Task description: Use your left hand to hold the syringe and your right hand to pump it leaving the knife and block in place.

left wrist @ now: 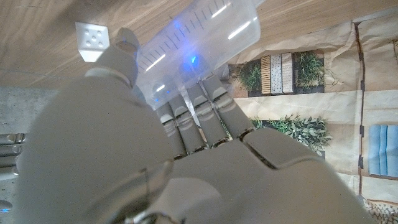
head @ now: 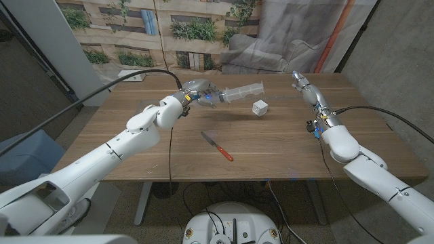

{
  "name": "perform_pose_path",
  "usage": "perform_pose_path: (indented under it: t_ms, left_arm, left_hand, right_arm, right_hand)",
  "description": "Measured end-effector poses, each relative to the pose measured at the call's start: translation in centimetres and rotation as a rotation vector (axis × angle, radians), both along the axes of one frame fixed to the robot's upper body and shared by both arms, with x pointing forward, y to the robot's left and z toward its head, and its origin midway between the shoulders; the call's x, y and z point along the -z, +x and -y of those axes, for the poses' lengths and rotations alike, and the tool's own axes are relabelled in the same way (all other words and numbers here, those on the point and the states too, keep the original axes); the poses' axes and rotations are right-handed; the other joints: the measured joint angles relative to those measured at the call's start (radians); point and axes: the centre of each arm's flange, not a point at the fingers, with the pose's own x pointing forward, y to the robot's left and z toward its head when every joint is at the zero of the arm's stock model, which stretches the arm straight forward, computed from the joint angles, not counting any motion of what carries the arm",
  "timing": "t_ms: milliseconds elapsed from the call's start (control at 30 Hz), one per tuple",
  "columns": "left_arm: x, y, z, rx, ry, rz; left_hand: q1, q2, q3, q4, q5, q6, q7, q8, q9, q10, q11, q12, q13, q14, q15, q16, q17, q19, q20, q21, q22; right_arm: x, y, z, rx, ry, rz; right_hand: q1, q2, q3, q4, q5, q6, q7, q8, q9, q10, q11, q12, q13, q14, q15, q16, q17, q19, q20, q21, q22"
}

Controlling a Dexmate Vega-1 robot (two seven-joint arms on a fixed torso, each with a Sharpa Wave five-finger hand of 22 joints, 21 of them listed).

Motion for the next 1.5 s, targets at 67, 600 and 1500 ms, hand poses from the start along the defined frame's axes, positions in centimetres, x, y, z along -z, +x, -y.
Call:
perform_pose_path:
  t_ms: [67, 600, 1500]
  left_arm:
    - [0.0, 0.0, -0.1, -0.001, -0.007, 0.002]
    - [0.0, 0.0, 1.6, 0.026, -0.092, 0.01]
    - [1.0, 0.8, 4.4, 0.069, -0.201, -0.005]
  left_hand:
    - [0.0, 0.0, 0.0, 0.0, 0.0, 0.0, 0.0, 0.0, 0.0, 0.0, 0.0, 0.0, 0.004, 0.0, 0.0, 0.0, 0.0, 0.0, 0.0, 0.0, 0.0]
    - [0.0, 0.0, 0.004, -0.004, -0.001, 0.002, 0.002, -0.001, 0.005, 0.0, 0.0, -0.004, 0.005, 0.0, 0.0, -0.001, 0.0, -0.004, -0.004, -0.009, 0.005]
    - [0.0, 0.0, 0.012, -0.012, 0.0, 0.012, 0.001, -0.006, 0.004, 0.003, -0.004, -0.012, 0.004, 0.0, 0.0, -0.005, 0.0, -0.004, -0.004, -0.017, 0.004]
  right_arm:
    - [0.0, -0.3, 0.0, -0.002, -0.003, 0.002]
    - [0.1, -2.6, -0.2, 0.112, -0.102, 0.07]
    - [-0.9, -2.6, 0.5, 0.271, -0.291, 0.2]
  right_hand:
    - [0.0, 0.0, 0.0, 0.0, 0.0, 0.0, 0.0, 0.0, 0.0, -0.005, 0.003, 0.0, 0.0, -0.003, 0.003, 0.0, 0.0, -0.005, -0.005, 0.0, 0.0]
    - [-0.008, 0.008, 0.006, 0.003, 0.0, -0.052, 0.005, -0.005, 0.0, -0.03, -0.02, 0.0, 0.0, -0.029, 0.006, 0.0, -0.009, -0.088, -0.006, -0.003, 0.0]
    - [-0.077, -0.016, -0.007, 0.043, 0.006, -0.038, 0.046, 0.003, 0.0, -0.065, 0.028, 0.0, 0.0, -0.071, 0.0, 0.008, -0.002, -0.096, 0.0, 0.005, 0.0]
